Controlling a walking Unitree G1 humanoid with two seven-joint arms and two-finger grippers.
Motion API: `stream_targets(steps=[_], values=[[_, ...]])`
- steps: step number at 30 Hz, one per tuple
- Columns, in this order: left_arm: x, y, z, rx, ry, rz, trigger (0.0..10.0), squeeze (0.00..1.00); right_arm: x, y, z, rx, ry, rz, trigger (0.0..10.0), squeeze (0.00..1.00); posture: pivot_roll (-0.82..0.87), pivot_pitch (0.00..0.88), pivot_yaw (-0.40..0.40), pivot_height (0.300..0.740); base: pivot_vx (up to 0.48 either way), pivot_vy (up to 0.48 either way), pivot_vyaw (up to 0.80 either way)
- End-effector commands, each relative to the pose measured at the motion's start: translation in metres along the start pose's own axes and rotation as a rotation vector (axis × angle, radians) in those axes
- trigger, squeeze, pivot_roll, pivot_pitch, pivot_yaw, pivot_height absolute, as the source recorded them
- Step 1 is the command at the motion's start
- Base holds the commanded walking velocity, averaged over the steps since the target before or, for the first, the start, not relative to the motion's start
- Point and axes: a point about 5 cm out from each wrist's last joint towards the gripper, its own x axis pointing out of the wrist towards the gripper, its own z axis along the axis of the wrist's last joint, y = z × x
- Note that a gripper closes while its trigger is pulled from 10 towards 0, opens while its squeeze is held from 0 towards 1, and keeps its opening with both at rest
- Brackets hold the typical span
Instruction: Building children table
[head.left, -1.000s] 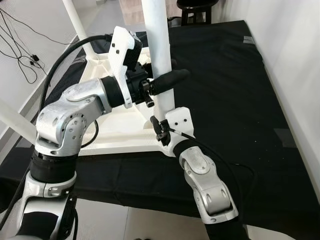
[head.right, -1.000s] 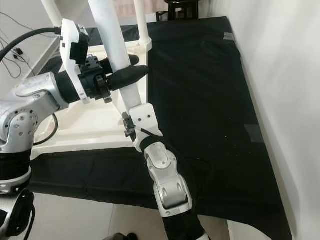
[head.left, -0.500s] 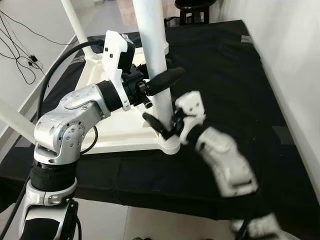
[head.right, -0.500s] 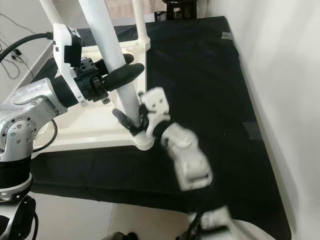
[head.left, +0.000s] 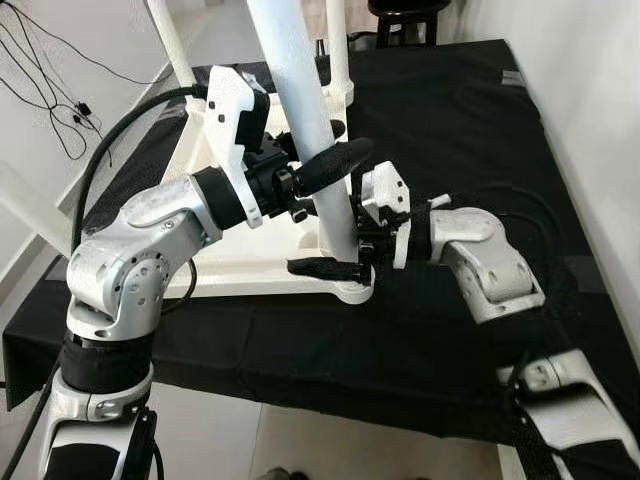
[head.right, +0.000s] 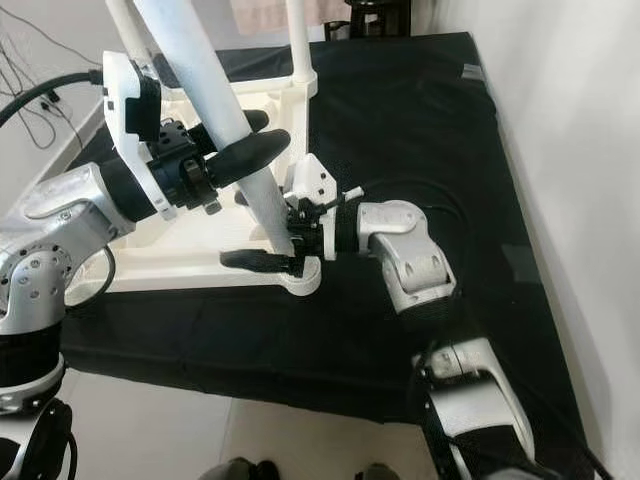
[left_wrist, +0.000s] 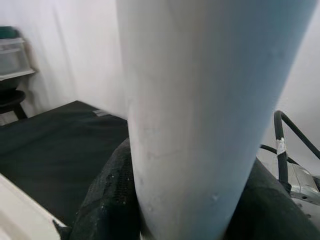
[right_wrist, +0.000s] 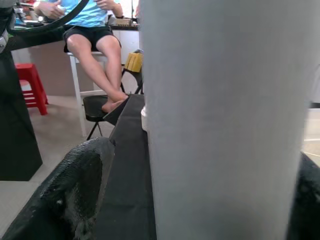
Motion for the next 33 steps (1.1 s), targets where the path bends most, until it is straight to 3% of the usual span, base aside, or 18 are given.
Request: stream_targets(steps=[1, 2, 3, 18, 19, 27, 28, 31, 33], values=[[-0.003, -0.002, -0.005, -0.022, 0.018, -0.006, 0.0, 0.0, 0.016, 0.006, -0.001, 0.006, -0.021, 0.072, 1.6, 0.0, 0.03, 0.129, 0.105, 0.74, 0.0, 0.0, 0.0], [-0.004, -0.001, -0.005, -0.022, 0.018, -0.001, 0.0, 0.0, 0.018, 0.005, -0.003, 0.012, -0.024, 0.087, 1.6, 0.0, 0.03, 0.129, 0.105, 0.74, 0.0, 0.0, 0.0], [-0.004, -0.001, -0.005, -0.022, 0.018, 0.003, 0.0, 0.0, 0.02, 0.005, -0.005, 0.023, -0.027, 0.093, 0.0, 0.0, 0.03, 0.129, 0.103, 0.74, 0.0, 0.0, 0.0], [-0.006, -0.001, -0.005, -0.021, 0.025, 0.013, 0.0, 0.0, 0.023, -0.002, -0.016, 0.038, -0.019, 0.123, 0.0, 0.0, 0.03, 0.138, 0.099, 0.74, 0.0, 0.0, 0.0], [-0.007, 0.0, -0.007, -0.03, 0.026, 0.031, 10.0, 1.0, 0.025, -0.001, -0.019, 0.048, -0.02, 0.108, 0.0, 0.0, 0.03, 0.145, 0.099, 0.74, 0.0, 0.0, 0.0], [-0.018, 0.011, -0.01, -0.012, 0.037, 0.183, 10.0, 1.0, 0.032, 0.001, -0.044, 0.183, 0.011, -0.087, 0.0, 0.0, 0.03, 0.159, 0.086, 0.74, 0.0, 0.0, 0.0], [-0.022, 0.014, -0.011, -0.003, 0.048, 0.218, 10.0, 0.0, 0.032, 0.003, -0.051, 0.237, 0.021, -0.148, 0.0, 0.0, 0.03, 0.166, 0.08, 0.74, 0.0, 0.0, 0.0], [-0.022, 0.014, -0.011, -0.003, 0.048, 0.218, 10.0, 0.0, 0.032, 0.003, -0.051, 0.237, 0.021, -0.148, 0.0, 0.0, 0.03, 0.166, 0.08, 0.74, 0.0, 0.0, 0.0], [-0.03, 0.016, -0.012, -0.002, 0.059, 0.258, 10.0, 0.0, 0.03, 0.017, -0.065, 0.339, 0.043, -0.258, 0.0, 0.0, 0.02, 0.183, 0.074, 0.74, 0.0, 0.0, 0.0]])
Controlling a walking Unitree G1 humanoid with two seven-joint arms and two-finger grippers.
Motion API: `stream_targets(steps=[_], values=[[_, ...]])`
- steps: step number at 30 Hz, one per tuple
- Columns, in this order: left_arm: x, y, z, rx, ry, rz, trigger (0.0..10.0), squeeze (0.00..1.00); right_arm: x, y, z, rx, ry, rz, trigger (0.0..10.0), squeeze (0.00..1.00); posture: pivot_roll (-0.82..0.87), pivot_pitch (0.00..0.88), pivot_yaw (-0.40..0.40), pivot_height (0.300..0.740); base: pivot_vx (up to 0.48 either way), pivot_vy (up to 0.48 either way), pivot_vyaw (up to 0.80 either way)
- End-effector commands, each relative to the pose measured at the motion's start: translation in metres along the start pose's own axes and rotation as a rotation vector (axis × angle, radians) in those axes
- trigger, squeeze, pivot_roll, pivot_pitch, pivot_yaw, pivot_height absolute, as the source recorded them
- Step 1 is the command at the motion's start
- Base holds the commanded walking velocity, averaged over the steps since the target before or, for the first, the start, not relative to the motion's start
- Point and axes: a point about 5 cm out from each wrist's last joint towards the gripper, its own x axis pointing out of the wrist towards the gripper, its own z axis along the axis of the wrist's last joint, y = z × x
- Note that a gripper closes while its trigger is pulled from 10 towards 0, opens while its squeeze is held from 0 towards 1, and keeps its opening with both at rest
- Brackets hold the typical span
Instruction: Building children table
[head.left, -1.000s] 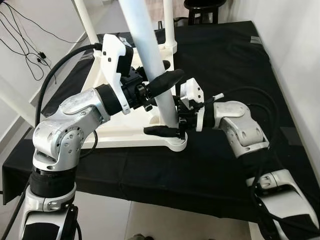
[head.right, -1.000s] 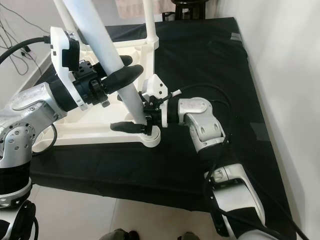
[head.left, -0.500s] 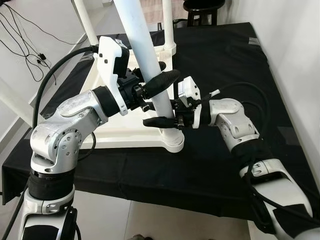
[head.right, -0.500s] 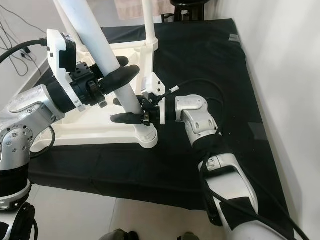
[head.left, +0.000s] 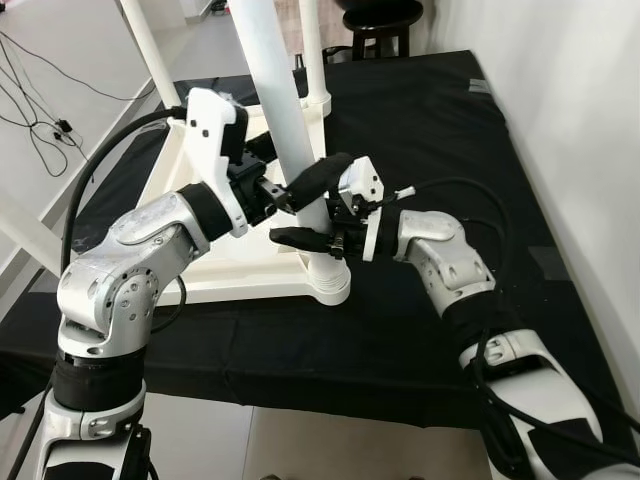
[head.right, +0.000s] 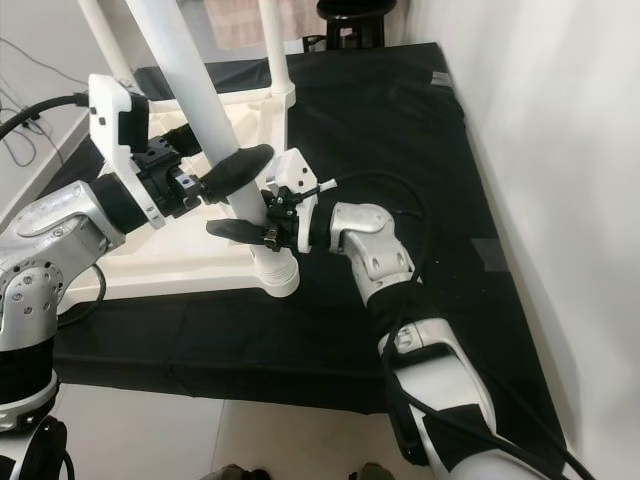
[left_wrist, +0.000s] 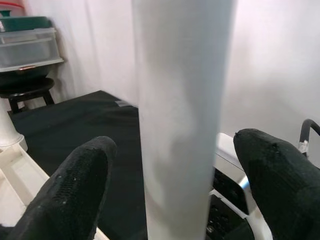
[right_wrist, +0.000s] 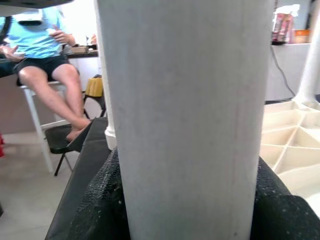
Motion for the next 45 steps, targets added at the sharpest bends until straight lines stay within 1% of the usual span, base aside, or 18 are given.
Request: stream_targets(steps=[1, 2, 3, 4, 5, 6, 7, 8, 10, 14, 24, 25, 26, 41, 42, 43, 44, 45], values=[[-0.011, 0.005, 0.0, 0.015, 0.015, 0.05, 10.0, 0.0, -0.001, 0.018, -0.041, 0.177, 0.12, -0.069, 0.0, 0.0, 0.02, 0.183, 0.074, 0.74, 0.0, 0.0, 0.0], [-0.011, 0.005, 0.0, 0.015, 0.015, 0.05, 10.0, 0.0, -0.001, 0.018, -0.041, 0.177, 0.12, -0.069, 0.0, 0.0, 0.02, 0.183, 0.074, 0.74, 0.0, 0.0, 0.0], [-0.013, 0.005, -0.002, 0.014, 0.02, 0.061, 10.0, 0.0, -0.004, 0.028, -0.049, 0.197, 0.142, -0.174, 0.0, 0.0, 0.02, 0.189, 0.067, 0.74, 0.0, 0.0, 0.0], [-0.013, 0.005, -0.002, 0.014, 0.02, 0.061, 10.0, 0.0, -0.004, 0.028, -0.049, 0.197, 0.142, -0.174, 0.0, 0.0, 0.02, 0.189, 0.067, 0.74, 0.0, 0.0, 0.0], [-0.015, 0.004, -0.003, 0.012, 0.024, 0.066, 10.0, 0.0, -0.004, 0.053, -0.059, 0.221, 0.19, -0.399, 0.0, 0.0, 0.02, 0.196, 0.065, 0.74, 0.0, 0.0, 0.0], [-0.015, 0.004, -0.003, 0.012, 0.024, 0.066, 10.0, 0.0, -0.004, 0.053, -0.059, 0.221, 0.19, -0.399, 0.0, 0.0, 0.02, 0.196, 0.065, 0.74, 0.0, 0.0, 0.0], [-0.015, 0.003, -0.003, 0.011, 0.027, 0.067, 10.0, 0.0, -0.009, 0.073, -0.061, 0.22, 0.211, -0.573, 0.0, 0.0, 0.02, 0.199, 0.068, 0.74, 0.0, 0.0, 0.0], [-0.015, 0.003, -0.003, 0.011, 0.027, 0.067, 10.0, 0.0, -0.009, 0.073, -0.061, 0.22, 0.211, -0.573, 0.0, 0.0, 0.02, 0.199, 0.068, 0.74, 0.0, 0.0, 0.0], [-0.013, 0.002, -0.003, 0.009, 0.028, 0.058, 10.0, 0.0, -0.007, 0.098, -0.055, 0.193, 0.186, -0.712, 0.0, 0.0, 0.0, 0.19, 0.098, 0.74, 0.0, 0.0, 0.0], [-0.009, 0.001, -0.004, 0.013, 0.033, 0.035, 10.0, 0.0, 0.001, 0.101, -0.052, 0.161, 0.156, -0.692, 0.0, 0.0, 0.0, 0.186, 0.097, 0.74, 0.0, 0.0, 0.0], [-0.006, 0.0, -0.003, -0.003, 0.018, 0.012, 10.0, 0.0, 0.006, 0.109, -0.045, 0.188, 0.178, -0.731, 0.0, 0.0, -0.01, 0.168, 0.107, 0.74, 0.0, 0.0, 0.0], [-0.006, -0.001, -0.003, -0.011, 0.015, 0.0, 3.5, 0.0, 0.007, 0.11, -0.044, 0.191, 0.176, -0.734, 0.0, 0.0, -0.01, 0.164, 0.109, 0.74, 0.0, 0.0, 0.0], [-0.006, -0.002, -0.003, -0.022, 0.013, -0.017, 0.0, 0.0, 0.007, 0.112, -0.043, 0.194, 0.177, -0.74, 0.0, 0.0, -0.01, 0.162, 0.111, 0.74, 0.0, 0.0, 0.0], [-0.005, -0.005, -0.004, -0.042, 0.017, -0.069, 0.0, 0.0, 0.007, 0.109, -0.038, 0.207, 0.151, -0.752, 0.0, 0.0, -0.02, 0.148, 0.115, 0.74, 0.0, 0.0, 0.0], [-0.005, -0.005, -0.004, -0.044, 0.016, -0.072, 0.0, 0.0, 0.007, 0.104, -0.033, 0.199, 0.112, -0.735, 10.0, 0.31, -0.02, 0.146, 0.116, 0.74, 0.0, 0.0, 0.0], [-0.005, -0.005, -0.004, -0.044, 0.016, -0.072, 0.0, 0.0, 0.007, 0.104, -0.033, 0.199, 0.112, -0.735, 10.0, 0.31, -0.02, 0.146, 0.116, 0.74, 0.0, 0.0, 0.0], [-0.004, -0.005, -0.003, -0.045, 0.014, -0.075, 0.0, 0.0, 0.007, 0.097, -0.024, 0.192, 0.054, -0.665, 10.0, 1.0, -0.02, 0.145, 0.113, 0.74, 0.0, 0.0, 0.0], [-0.004, -0.005, -0.003, -0.047, 0.013, -0.078, 0.0, 0.0, 0.005, 0.087, -0.014, 0.153, -0.003, -0.567, 10.0, 1.0, -0.02, 0.143, 0.112, 0.74, 0.0, 0.0, 0.0]])
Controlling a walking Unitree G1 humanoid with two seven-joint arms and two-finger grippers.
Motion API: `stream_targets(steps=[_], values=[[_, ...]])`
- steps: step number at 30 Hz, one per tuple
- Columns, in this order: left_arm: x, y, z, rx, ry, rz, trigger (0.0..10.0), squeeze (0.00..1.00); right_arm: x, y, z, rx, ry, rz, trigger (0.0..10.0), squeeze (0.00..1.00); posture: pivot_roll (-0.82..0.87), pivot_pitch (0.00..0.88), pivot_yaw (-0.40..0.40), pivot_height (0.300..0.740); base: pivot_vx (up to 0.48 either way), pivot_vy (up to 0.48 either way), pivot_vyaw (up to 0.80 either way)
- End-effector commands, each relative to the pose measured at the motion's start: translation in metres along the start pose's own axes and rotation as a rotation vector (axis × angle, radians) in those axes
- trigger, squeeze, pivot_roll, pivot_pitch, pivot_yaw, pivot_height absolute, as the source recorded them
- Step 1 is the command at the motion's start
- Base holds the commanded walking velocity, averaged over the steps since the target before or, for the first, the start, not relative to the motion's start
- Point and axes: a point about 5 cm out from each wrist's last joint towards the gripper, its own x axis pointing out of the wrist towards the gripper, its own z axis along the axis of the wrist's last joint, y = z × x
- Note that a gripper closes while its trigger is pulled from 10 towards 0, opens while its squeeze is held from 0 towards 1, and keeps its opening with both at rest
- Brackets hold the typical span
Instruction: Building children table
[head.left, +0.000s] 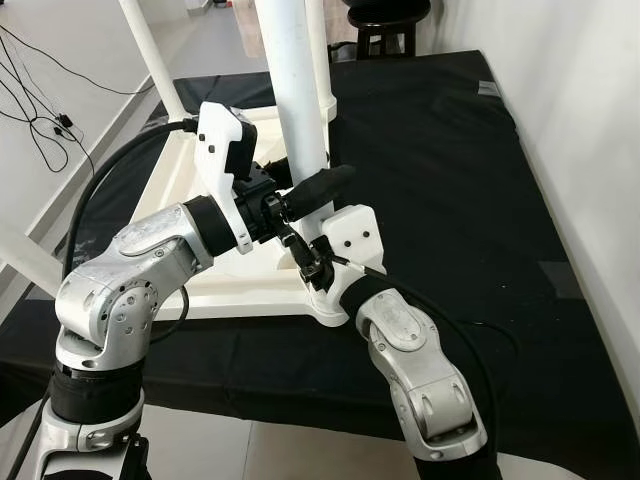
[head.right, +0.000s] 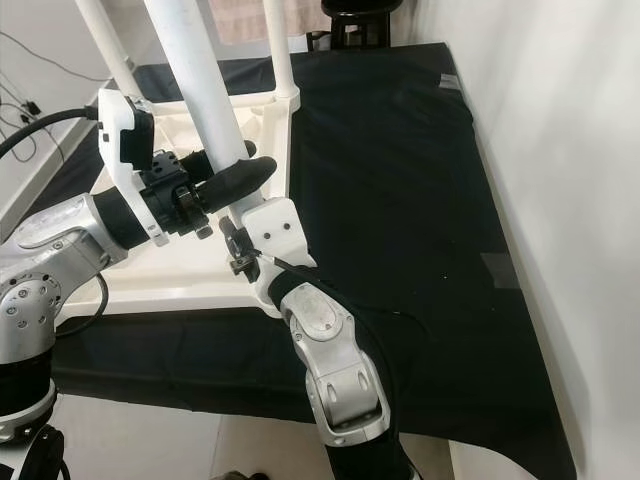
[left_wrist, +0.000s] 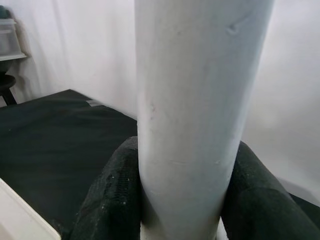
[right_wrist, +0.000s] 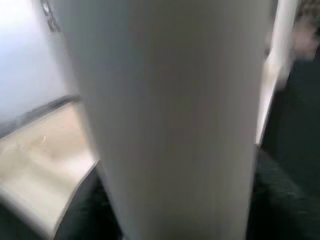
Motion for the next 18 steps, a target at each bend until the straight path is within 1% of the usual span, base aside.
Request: stream_targets(steps=[1, 3, 4, 5, 6, 9, 10, 11, 14, 15, 16, 17, 18], values=[[-0.004, 0.009, -0.001, -0.007, 0.01, 0.05, 0.0, 0.0, 0.002, 0.005, -0.001, 0.074, -0.026, 0.106, 10.0, 1.0, -0.02, 0.143, 0.112, 0.74, 0.0, 0.0, 0.0], [-0.004, 0.009, -0.001, -0.007, 0.01, 0.05, 0.0, 0.0, 0.002, 0.005, -0.001, 0.074, -0.026, 0.106, 10.0, 1.0, -0.02, 0.143, 0.112, 0.74, 0.0, 0.0, 0.0], [-0.003, 0.007, -0.001, -0.014, 0.005, 0.038, 0.0, 0.0, 0.01, -0.024, 0.021, -0.045, -0.105, 0.395, 10.0, 1.0, -0.01, 0.142, 0.114, 0.74, 0.0, 0.0, 0.0], [-0.003, 0.007, -0.001, -0.014, 0.005, 0.038, 0.0, 0.0, 0.01, -0.024, 0.021, -0.045, -0.105, 0.395, 10.0, 1.0, -0.01, 0.142, 0.114, 0.74, 0.0, 0.0, 0.0], [-0.003, 0.006, -0.001, -0.018, 0.004, 0.033, 0.0, 0.0, 0.01, -0.037, 0.029, -0.118, -0.107, 0.511, 10.0, 1.0, -0.01, 0.141, 0.115, 0.74, 0.0, 0.0, 0.0], [-0.003, 0.006, -0.001, -0.018, 0.004, 0.033, 0.0, 0.0, 0.01, -0.037, 0.029, -0.118, -0.107, 0.511, 10.0, 1.0, -0.01, 0.141, 0.115, 0.74, 0.0, 0.0, 0.0], [-0.003, 0.005, -0.001, -0.018, 0.004, 0.03, 0.0, 0.0, 0.011, -0.045, 0.032, -0.186, -0.091, 0.592, 10.0, 0.0, -0.01, 0.142, 0.117, 0.74, 0.0, 0.0, 0.0], [-0.003, 0.004, 0.0, -0.018, 0.004, 0.024, 0.0, 0.0, 0.017, -0.051, 0.033, -0.205, -0.057, 0.684, 10.0, 0.0, 0.0, 0.145, 0.118, 0.74, 0.0, 0.0, 0.0], [-0.003, 0.004, 0.0, -0.018, 0.004, 0.024, 0.0, 0.0, 0.017, -0.051, 0.033, -0.205, -0.057, 0.684, 10.0, 0.0, 0.0, 0.145, 0.118, 0.74, 0.0, 0.0, 0.0], [-0.002, 0.003, 0.0, -0.016, 0.005, 0.021, 0.0, 0.0, 0.026, -0.052, 0.031, -0.208, -0.028, 0.73, 10.0, 0.0, 0.0, 0.145, 0.118, 0.74, 0.0, 0.0, 0.0], [-0.002, 0.003, 0.0, -0.016, 0.005, 0.021, 0.0, 0.0, 0.026, -0.052, 0.031, -0.208, -0.028, 0.73, 10.0, 0.0, 0.0, 0.145, 0.118, 0.74, 0.0, 0.0, 0.0], [-0.002, 0.002, 0.001, -0.015, 0.006, 0.02, 0.0, 0.0, 0.037, -0.053, 0.027, -0.22, 0.005, 0.746, 10.0, 0.0, 0.02, 0.149, 0.117, 0.74, 0.0, 0.0, 0.0], [-0.002, 0.002, 0.001, -0.015, 0.006, 0.02, 0.0, 0.0, 0.037, -0.053, 0.027, -0.22, 0.005, 0.746, 10.0, 0.0, 0.02, 0.149, 0.117, 0.74, 0.0, 0.0, 0.0]])
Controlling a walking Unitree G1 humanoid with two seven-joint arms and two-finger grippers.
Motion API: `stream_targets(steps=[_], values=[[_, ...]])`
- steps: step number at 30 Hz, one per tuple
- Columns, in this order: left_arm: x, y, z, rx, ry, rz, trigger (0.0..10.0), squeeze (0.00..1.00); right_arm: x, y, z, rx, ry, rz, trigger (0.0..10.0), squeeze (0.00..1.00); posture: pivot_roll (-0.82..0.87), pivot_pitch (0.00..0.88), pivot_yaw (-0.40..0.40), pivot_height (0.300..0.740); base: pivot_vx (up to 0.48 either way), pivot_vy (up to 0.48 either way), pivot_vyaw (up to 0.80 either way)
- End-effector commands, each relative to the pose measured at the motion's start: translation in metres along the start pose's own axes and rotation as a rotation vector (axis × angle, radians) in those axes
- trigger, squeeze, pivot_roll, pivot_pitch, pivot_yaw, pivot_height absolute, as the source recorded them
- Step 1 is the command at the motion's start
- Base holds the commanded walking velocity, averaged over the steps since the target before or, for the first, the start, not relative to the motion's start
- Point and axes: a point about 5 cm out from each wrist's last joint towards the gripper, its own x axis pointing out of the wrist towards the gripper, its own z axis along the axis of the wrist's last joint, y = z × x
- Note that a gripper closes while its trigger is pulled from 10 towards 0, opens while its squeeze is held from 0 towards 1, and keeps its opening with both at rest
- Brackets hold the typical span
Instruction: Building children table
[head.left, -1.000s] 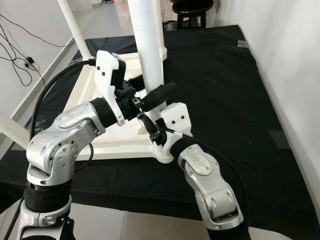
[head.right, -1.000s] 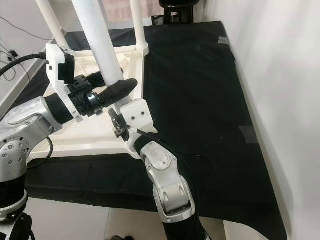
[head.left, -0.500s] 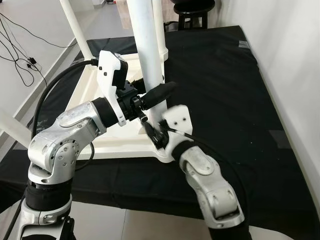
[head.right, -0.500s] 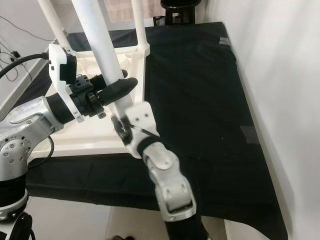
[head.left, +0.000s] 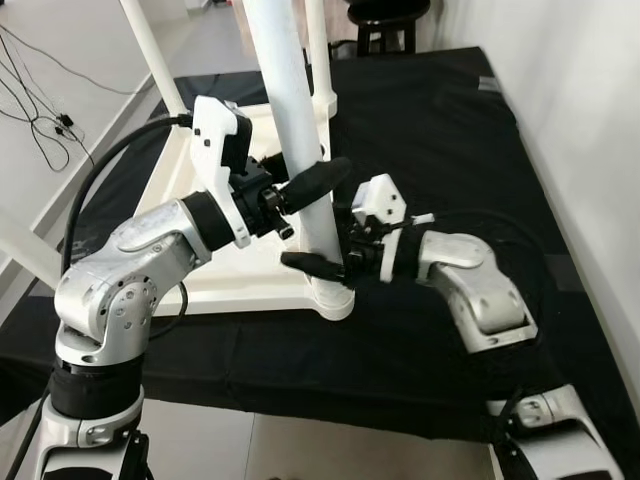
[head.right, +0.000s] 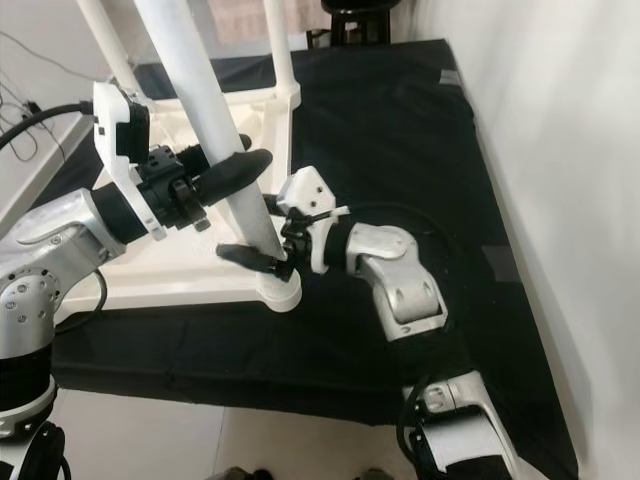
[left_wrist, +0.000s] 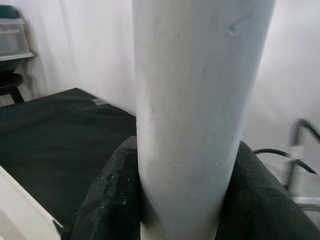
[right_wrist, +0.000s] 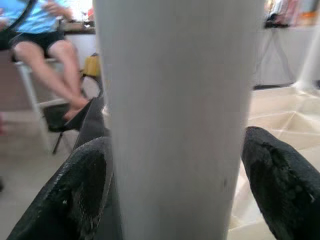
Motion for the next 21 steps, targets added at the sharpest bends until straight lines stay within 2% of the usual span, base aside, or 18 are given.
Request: stream_targets(steps=[1, 4, 5, 6, 16, 17, 20, 21], values=[[-0.003, 0.0, 0.0, -0.011, 0.013, 0.003, 0.0, 0.0, 0.012, 0.001, -0.008, 0.009, 0.029, 0.039, 9.2, 0.0, 0.03, 0.151, 0.118, 0.74, 0.0, 0.0, 0.0], [-0.003, 0.0, 0.0, -0.011, 0.013, 0.003, 0.0, 0.0, 0.012, 0.001, -0.008, 0.009, 0.029, 0.039, 9.2, 0.0, 0.03, 0.151, 0.118, 0.74, 0.0, 0.0, 0.0], [-0.003, 0.0, 0.0, -0.011, 0.015, 0.005, 0.0, 0.0, 0.017, -0.003, -0.009, 0.032, 0.026, 0.039, 4.0, 0.0, 0.03, 0.152, 0.118, 0.74, 0.0, 0.0, 0.0], [-0.004, -0.001, 0.0, -0.011, 0.017, 0.005, 0.0, 0.0, 0.021, -0.003, -0.011, 0.057, 0.023, 0.067, 0.0, 0.0, 0.04, 0.156, 0.117, 0.74, 0.0, 0.0, 0.0], [-0.004, -0.001, 0.0, -0.011, 0.017, 0.001, 0.0, 0.0, 0.019, -0.001, -0.023, 0.117, 0.017, 0.163, 0.0, 0.0, 0.03, 0.156, 0.118, 0.74, 0.0, 0.0, 0.0], [-0.004, 0.0, -0.001, -0.021, 0.01, 0.007, 1.1, 0.91, 0.017, 0.0, -0.029, 0.129, 0.017, 0.15, 0.0, 0.0, 0.02, 0.156, 0.118, 0.74, 0.0, 0.0, 0.0], [-0.004, 0.0, -0.001, -0.024, 0.008, 0.01, 1.1, 0.91, 0.017, -0.001, -0.031, 0.128, 0.015, 0.15, 0.0, 0.0, 0.02, 0.156, 0.118, 0.74, 0.0, 0.0, 0.0], [-0.005, 0.001, -0.002, -0.026, 0.003, 0.036, 10.0, 1.0, 0.016, -0.001, -0.036, 0.129, 0.036, 0.091, 0.0, 0.0, 0.0, 0.156, 0.103, 0.74, 0.0, 0.0, 0.0]])
